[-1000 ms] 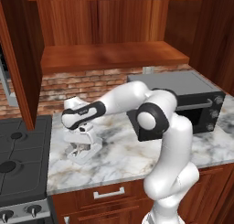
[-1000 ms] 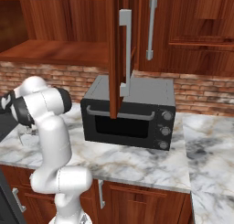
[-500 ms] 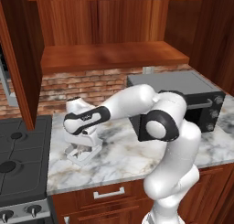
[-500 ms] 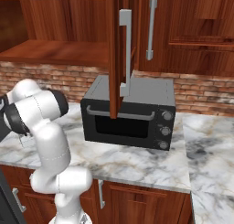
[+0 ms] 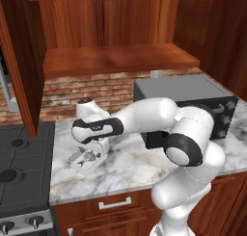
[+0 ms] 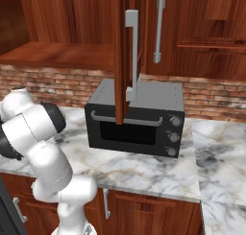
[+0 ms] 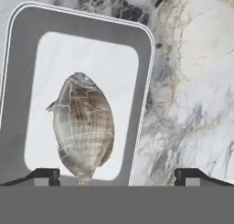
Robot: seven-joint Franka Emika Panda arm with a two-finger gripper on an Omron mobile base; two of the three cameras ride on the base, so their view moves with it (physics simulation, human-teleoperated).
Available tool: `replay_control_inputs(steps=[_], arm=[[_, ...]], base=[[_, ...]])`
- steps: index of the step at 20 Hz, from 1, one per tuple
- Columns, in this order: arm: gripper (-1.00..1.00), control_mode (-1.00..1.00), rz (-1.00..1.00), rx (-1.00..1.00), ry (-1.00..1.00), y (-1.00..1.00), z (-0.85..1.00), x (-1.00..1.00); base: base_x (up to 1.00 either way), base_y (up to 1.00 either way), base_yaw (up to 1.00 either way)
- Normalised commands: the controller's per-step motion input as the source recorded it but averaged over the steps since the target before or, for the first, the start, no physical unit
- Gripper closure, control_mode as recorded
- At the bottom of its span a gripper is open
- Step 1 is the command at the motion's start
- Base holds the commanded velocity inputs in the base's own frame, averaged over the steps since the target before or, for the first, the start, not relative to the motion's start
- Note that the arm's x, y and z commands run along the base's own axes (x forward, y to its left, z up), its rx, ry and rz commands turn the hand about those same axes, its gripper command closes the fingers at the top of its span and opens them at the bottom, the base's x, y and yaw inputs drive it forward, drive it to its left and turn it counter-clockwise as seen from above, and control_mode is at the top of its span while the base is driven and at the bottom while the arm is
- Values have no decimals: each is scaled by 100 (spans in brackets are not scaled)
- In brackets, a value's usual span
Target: Retrieve the tupperware from the cabinet, then place the raw meat into the tupperware to avoid contamination.
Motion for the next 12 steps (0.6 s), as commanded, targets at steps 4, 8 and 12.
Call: replay_control_inputs(steps=[4, 8, 12], arm=[[-100, -100, 0, 0, -1, -9, 69, -3], [-100, -100, 0, 0, 0, -19, 50, -21], [-100, -100, 1, -6, -2, -29, 33, -50]], base=[[0, 0, 0], [0, 0, 0], [0, 0, 0]])
